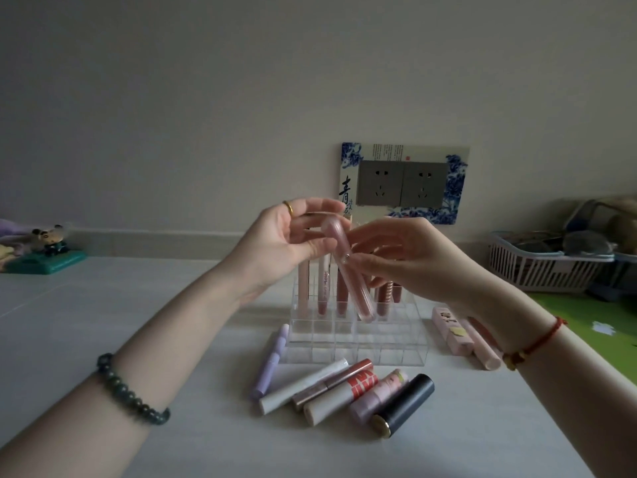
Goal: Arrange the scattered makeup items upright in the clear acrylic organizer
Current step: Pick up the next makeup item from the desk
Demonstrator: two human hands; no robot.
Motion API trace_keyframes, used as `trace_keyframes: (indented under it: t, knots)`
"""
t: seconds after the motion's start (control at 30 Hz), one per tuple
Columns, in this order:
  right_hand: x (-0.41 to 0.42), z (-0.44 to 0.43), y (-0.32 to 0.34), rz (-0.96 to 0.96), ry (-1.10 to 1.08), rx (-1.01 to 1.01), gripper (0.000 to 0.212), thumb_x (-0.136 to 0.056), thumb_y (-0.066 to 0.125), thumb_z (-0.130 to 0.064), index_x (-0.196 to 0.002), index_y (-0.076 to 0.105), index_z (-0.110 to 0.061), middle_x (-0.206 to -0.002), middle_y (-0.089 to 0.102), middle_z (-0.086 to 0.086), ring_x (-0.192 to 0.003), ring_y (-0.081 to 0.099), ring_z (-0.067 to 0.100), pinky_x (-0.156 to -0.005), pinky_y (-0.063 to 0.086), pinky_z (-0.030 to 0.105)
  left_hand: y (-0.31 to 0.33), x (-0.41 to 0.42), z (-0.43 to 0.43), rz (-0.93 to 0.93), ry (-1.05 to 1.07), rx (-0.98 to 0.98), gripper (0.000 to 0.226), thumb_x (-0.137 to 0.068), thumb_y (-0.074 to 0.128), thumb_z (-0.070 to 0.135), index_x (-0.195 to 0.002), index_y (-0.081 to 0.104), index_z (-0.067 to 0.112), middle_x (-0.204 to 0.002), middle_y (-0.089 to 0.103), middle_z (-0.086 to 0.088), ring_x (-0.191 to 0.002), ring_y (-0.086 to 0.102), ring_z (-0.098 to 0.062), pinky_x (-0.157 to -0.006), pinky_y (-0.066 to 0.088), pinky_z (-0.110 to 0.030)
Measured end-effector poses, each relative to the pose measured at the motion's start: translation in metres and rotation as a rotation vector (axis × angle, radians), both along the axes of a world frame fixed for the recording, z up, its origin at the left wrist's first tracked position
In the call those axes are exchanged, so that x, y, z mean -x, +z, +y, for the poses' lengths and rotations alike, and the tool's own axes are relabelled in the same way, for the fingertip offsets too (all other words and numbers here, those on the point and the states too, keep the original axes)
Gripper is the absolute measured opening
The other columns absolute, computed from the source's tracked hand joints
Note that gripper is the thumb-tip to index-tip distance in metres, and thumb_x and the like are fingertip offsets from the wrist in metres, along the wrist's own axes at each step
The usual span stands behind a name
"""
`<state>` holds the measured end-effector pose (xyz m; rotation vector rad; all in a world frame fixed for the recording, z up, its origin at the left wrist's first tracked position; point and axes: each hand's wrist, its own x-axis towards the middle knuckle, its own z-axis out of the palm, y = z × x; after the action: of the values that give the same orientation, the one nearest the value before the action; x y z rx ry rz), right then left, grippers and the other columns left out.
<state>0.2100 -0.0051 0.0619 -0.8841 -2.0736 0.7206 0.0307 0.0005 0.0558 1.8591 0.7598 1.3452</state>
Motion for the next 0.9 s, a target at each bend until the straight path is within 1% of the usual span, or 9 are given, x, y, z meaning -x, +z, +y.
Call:
trace_keyframes:
  t: [0.13,0.2,0.33,0.4,0.53,0.63,0.7,0.8,0.9]
  knots:
    - [-0.01,0.004,-0.002,0.002,-0.025,0.026,0.024,-0.073,0.065,-0.014,-0.097,0.063,-0.014,-0.08,0.067,-0.005,-0.069,0.067,0.008,-0.063,0.057,0.023,-0.005,-0.018,0.005,-0.035,0.007,0.001,0.035,-0.073,0.062,-0.004,-0.098,0.059,0.02,-0.083,0.073,0.009,-0.084,0.067,-0.004,-0.074,0.051,-0.015]
    - [-0.014,0.007,-0.001,-0.001,-0.038,0.025,0.025,-0.074,0.065,-0.013,-0.099,0.063,-0.011,-0.08,0.067,-0.004,-0.066,0.067,0.007,-0.062,0.056,0.023,-0.009,-0.026,0.008,-0.064,0.065,-0.007,0.034,-0.071,0.066,0.001,-0.097,0.061,0.023,-0.09,0.071,0.007,-0.087,0.067,-0.006,-0.079,0.052,-0.017]
    - [-0.024,0.011,0.0,0.044,-0.072,0.019,0.021,-0.075,0.064,-0.013,-0.096,0.063,-0.015,-0.082,0.069,0.0,-0.07,0.068,0.009,-0.062,0.057,0.024,-0.014,-0.04,0.011,-0.102,0.164,-0.032,0.032,-0.07,0.071,0.014,-0.099,0.062,0.026,-0.098,0.07,0.002,-0.094,0.066,-0.009,-0.087,0.051,-0.025]
    - [-0.029,0.014,0.002,0.066,-0.105,0.003,0.022,-0.075,0.063,-0.011,-0.096,0.062,-0.016,-0.084,0.069,0.001,-0.072,0.068,0.012,-0.063,0.057,0.025,-0.015,-0.05,0.012,-0.117,0.188,-0.018,0.03,-0.076,0.068,0.015,-0.104,0.061,0.024,-0.101,0.069,0.003,-0.096,0.065,-0.008,-0.089,0.051,-0.025]
    - [-0.046,0.024,0.002,0.183,-0.214,-0.014,0.023,-0.075,0.064,-0.009,-0.096,0.061,-0.016,-0.084,0.068,0.001,-0.073,0.068,0.011,-0.061,0.057,0.024,-0.02,-0.07,0.011,-0.062,0.135,0.068,0.023,-0.086,0.054,0.011,-0.098,0.059,0.03,-0.099,0.066,0.008,-0.099,0.063,-0.007,-0.094,0.049,-0.028]
    - [-0.056,0.032,-0.004,0.225,-0.269,0.013,0.021,-0.075,0.064,-0.009,-0.093,0.059,-0.018,-0.084,0.067,0.003,-0.072,0.068,0.011,-0.059,0.057,0.022,-0.028,-0.084,0.01,0.041,0.059,0.113,0.031,-0.089,0.048,0.007,-0.114,0.055,0.023,-0.096,0.058,0.021,-0.097,0.056,0.004,-0.091,0.044,-0.015]
    - [-0.059,0.037,-0.011,0.214,-0.294,0.03,0.022,-0.075,0.064,-0.01,-0.096,0.059,-0.015,-0.084,0.067,0.003,-0.072,0.068,0.011,-0.06,0.057,0.023,-0.033,-0.09,0.009,0.092,0.031,0.138,0.038,-0.089,0.047,0.006,-0.125,0.047,0.017,-0.1,0.052,0.024,-0.101,0.051,0.004,-0.087,0.04,-0.009]
    - [-0.059,0.043,-0.022,0.215,-0.318,0.034,0.023,-0.076,0.064,-0.009,-0.098,0.059,-0.011,-0.083,0.066,0.002,-0.073,0.067,0.011,-0.061,0.057,0.023,-0.041,-0.092,0.008,0.143,0.033,0.179,0.045,-0.089,0.047,0.006,-0.133,0.039,0.016,-0.115,0.047,0.016,-0.113,0.043,-0.001,-0.094,0.033,-0.016]
    - [-0.057,0.049,-0.03,0.21,-0.339,0.035,0.025,-0.076,0.064,-0.009,-0.1,0.058,-0.01,-0.085,0.066,0.003,-0.076,0.066,0.012,-0.062,0.057,0.023,-0.047,-0.092,0.008,0.173,0.049,0.205,0.049,-0.089,0.047,0.005,-0.135,0.035,0.017,-0.133,0.046,0.007,-0.122,0.041,-0.004,-0.096,0.032,-0.018]
